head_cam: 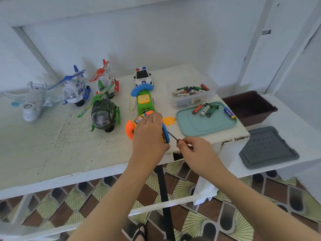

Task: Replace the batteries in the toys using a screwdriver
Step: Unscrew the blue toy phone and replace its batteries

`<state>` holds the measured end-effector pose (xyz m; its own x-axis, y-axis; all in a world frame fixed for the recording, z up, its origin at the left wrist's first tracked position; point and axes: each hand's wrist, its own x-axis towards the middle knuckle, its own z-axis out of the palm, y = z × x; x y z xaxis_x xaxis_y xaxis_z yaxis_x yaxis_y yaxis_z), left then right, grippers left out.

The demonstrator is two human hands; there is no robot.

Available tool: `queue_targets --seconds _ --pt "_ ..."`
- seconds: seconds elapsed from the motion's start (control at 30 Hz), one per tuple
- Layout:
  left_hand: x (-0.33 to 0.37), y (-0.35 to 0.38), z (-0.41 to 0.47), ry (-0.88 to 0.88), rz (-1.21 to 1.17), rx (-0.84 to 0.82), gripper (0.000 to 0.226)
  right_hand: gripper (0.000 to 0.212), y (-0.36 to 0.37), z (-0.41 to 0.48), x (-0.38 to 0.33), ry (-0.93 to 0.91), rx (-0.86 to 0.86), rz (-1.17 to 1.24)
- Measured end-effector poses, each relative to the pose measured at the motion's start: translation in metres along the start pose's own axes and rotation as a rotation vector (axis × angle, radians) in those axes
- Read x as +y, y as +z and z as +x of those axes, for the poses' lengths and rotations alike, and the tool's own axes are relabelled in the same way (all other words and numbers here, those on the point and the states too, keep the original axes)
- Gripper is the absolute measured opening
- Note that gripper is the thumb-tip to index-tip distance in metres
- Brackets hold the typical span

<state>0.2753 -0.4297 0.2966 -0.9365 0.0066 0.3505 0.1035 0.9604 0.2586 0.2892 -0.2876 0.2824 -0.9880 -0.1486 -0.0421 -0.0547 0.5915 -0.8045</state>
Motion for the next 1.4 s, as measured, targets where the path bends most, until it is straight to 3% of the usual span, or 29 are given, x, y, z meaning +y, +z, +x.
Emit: queue_targets --seconds 0.13,0.33,0.43,0.6,0.77,0.93,1.03,1.17,1.3,1.4 --pt "-0.01 -0.01 0.0 -0.07 -0.12 0.029 0.061 0.04 -0.009 0.006 0.005 0.104 -0.09 0.144" --pt "-0.018 -0.046 -0.005 -0.21 -0.669 0.067 0.057 0.036 -0.025 0.024 -0.004 0.274 -0.146 0.584" --pt "-0.019 -0.056 -0.008 -0.137 -0.894 0.117 0.061 0.032 -0.03 0.036 -0.013 0.327 -0.154 0.833" --pt "-0.018 -0.052 0.003 0.09 -1.063 0.137 0.06 0.045 -0.039 0.059 -0.028 0.29 -0.296 1.16" --pt "-0.027 -0.038 0.032 0.132 -1.153 0.09 0.061 0.028 -0.044 0.085 -0.039 0.209 -0.271 1.089" --pt "-0.039 -0.033 0.066 0.187 -1.108 -0.139 0.072 0.017 -0.043 0.105 -0.044 0.148 -0.08 1.015" --pt "-0.044 -0.034 0.084 0.188 -1.034 -0.191 0.068 0.013 -0.041 0.116 -0.047 0.12 0.019 0.966" --pt "-0.044 -0.035 0.102 0.11 -1.13 -0.249 0.035 0.028 -0.04 0.13 -0.049 0.124 0.129 0.969" --pt "-0.05 -0.029 0.119 -0.021 -1.158 -0.349 0.044 0.022 -0.04 0.142 -0.051 0.078 0.261 0.993" --pt "-0.053 -0.024 0.128 -0.029 -1.166 -0.413 0.045 0.03 -0.041 0.148 -0.05 0.031 0.315 0.989"
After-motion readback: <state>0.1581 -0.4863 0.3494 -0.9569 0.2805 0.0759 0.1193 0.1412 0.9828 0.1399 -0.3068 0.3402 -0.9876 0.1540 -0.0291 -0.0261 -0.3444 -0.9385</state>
